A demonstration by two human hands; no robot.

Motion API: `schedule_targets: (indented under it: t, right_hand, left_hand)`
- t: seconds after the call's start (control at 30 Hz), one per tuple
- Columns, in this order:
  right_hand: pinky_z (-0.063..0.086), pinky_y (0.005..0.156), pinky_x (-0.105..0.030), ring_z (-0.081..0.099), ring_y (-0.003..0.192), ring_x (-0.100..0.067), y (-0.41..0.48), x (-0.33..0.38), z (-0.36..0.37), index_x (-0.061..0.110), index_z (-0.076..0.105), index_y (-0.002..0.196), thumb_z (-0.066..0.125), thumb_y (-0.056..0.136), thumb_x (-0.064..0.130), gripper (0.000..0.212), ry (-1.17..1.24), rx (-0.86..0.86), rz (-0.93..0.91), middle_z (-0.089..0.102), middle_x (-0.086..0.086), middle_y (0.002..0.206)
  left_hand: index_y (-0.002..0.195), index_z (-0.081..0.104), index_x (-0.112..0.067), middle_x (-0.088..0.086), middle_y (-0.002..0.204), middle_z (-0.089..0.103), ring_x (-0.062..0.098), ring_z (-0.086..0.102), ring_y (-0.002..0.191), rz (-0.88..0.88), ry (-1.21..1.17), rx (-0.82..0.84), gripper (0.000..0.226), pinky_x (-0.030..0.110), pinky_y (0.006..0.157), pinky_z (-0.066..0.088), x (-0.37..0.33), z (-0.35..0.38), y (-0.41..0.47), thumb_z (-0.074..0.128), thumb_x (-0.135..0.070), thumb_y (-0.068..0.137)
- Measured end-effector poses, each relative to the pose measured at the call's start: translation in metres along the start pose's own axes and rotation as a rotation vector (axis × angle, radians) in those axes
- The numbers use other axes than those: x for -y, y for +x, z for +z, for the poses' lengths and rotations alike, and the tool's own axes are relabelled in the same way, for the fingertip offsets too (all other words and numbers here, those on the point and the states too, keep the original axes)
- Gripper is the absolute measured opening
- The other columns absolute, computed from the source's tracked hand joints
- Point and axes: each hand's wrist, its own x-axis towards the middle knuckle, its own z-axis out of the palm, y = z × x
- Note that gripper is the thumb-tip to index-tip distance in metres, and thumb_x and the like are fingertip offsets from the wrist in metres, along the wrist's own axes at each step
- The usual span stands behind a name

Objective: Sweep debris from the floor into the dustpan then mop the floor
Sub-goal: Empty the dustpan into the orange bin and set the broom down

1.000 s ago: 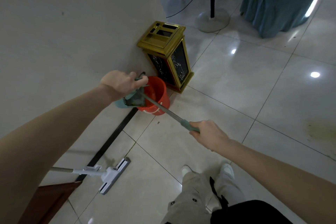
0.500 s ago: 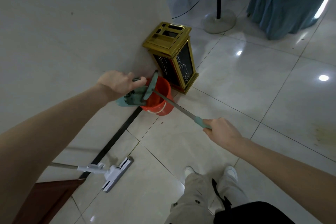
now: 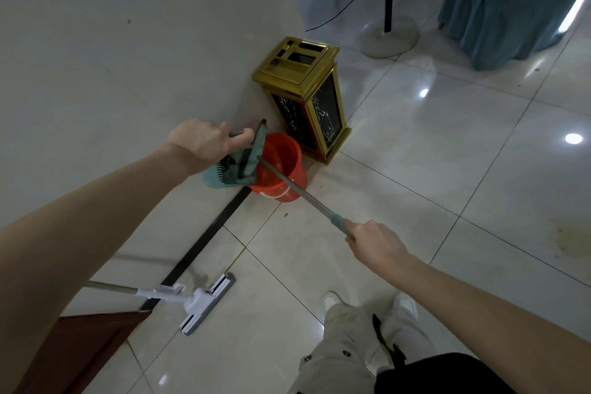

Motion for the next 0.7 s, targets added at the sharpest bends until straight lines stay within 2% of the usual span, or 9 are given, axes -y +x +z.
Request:
schedule_targets:
  t: [0.17, 0.27, 0.33, 0.43, 0.5, 0.6, 0.7]
  right_hand:
    - [0.045, 0.065, -0.034, 0.066, 0.089, -0.033, 0.009, -0.032, -0.017, 0.021, 0.049, 0.138, 0.043, 0.101, 0.029, 0.039, -0.160, 0.022, 0.047, 0.066, -0.014, 0.100]
    - [0.040, 0.060, -0.029, 0.064, 0.082, -0.030, 0.009, -0.043, -0.023, 0.024, 0.053, 0.134, 0.047, 0.099, 0.029, 0.036, -0.067, 0.011, 0.063, 0.066, -0.012, 0.093]
    - [0.040, 0.060, -0.029, 0.063, 0.079, -0.030, 0.005, -0.052, -0.024, 0.024, 0.058, 0.128, 0.052, 0.097, 0.030, 0.032, -0.007, -0.021, 0.073, 0.065, -0.011, 0.089]
    - [0.051, 0.065, -0.033, 0.065, 0.082, -0.030, -0.004, -0.067, -0.027, 0.024, 0.063, 0.122, 0.056, 0.094, 0.031, 0.030, 0.051, -0.055, 0.080, 0.069, -0.011, 0.091]
    - [0.053, 0.066, -0.035, 0.063, 0.072, -0.024, -0.007, -0.076, -0.033, 0.027, 0.065, 0.121, 0.058, 0.092, 0.031, 0.030, 0.086, -0.086, 0.068, 0.069, -0.009, 0.087]
    - [0.049, 0.052, -0.029, 0.052, 0.048, -0.006, -0.009, -0.087, -0.047, 0.029, 0.067, 0.120, 0.062, 0.091, 0.031, 0.029, 0.107, -0.135, 0.046, 0.066, -0.004, 0.073]
    - [0.039, 0.040, -0.016, 0.049, 0.038, -0.001, -0.014, -0.097, -0.065, 0.028, 0.068, 0.121, 0.066, 0.090, 0.030, 0.031, 0.125, -0.141, 0.044, 0.064, -0.001, 0.071]
  left_hand:
    - [0.130, 0.004, -0.024, 0.010, 0.101, 0.053, 0.028, 0.062, 0.073, -0.034, -0.023, -0.006, 0.045, 0.032, 0.053, 0.047, -0.002, 0.005, -0.008, 0.029, -0.006, 0.095]
    - [0.126, 0.007, -0.024, 0.012, 0.097, 0.054, 0.030, 0.063, 0.071, -0.078, -0.076, -0.036, 0.045, 0.032, 0.050, 0.045, 0.000, 0.007, -0.012, 0.030, -0.006, 0.092]
    - [0.129, 0.010, -0.025, 0.010, 0.097, 0.055, 0.031, 0.063, 0.072, -0.137, -0.094, -0.026, 0.048, 0.033, 0.049, 0.044, 0.006, 0.011, -0.017, 0.038, -0.010, 0.093]
    - [0.129, 0.013, -0.027, 0.011, 0.094, 0.054, 0.034, 0.063, 0.068, -0.244, -0.170, -0.031, 0.050, 0.033, 0.046, 0.042, 0.016, 0.019, -0.038, 0.051, -0.022, 0.096]
    - [0.124, 0.022, -0.025, 0.015, 0.084, 0.054, 0.036, 0.060, 0.058, -0.318, -0.298, -0.104, 0.042, 0.034, 0.043, 0.042, 0.018, 0.023, -0.057, 0.053, -0.029, 0.096]
    - [0.121, 0.034, -0.019, 0.015, 0.078, 0.051, 0.037, 0.057, 0.053, -0.479, -0.433, -0.153, 0.034, 0.039, 0.041, 0.045, 0.018, 0.031, -0.091, 0.052, -0.031, 0.094]
    - [0.117, 0.038, -0.017, 0.015, 0.079, 0.053, 0.038, 0.056, 0.052, -0.686, -0.489, -0.151, 0.032, 0.041, 0.039, 0.046, 0.014, 0.043, -0.134, 0.053, -0.032, 0.093]
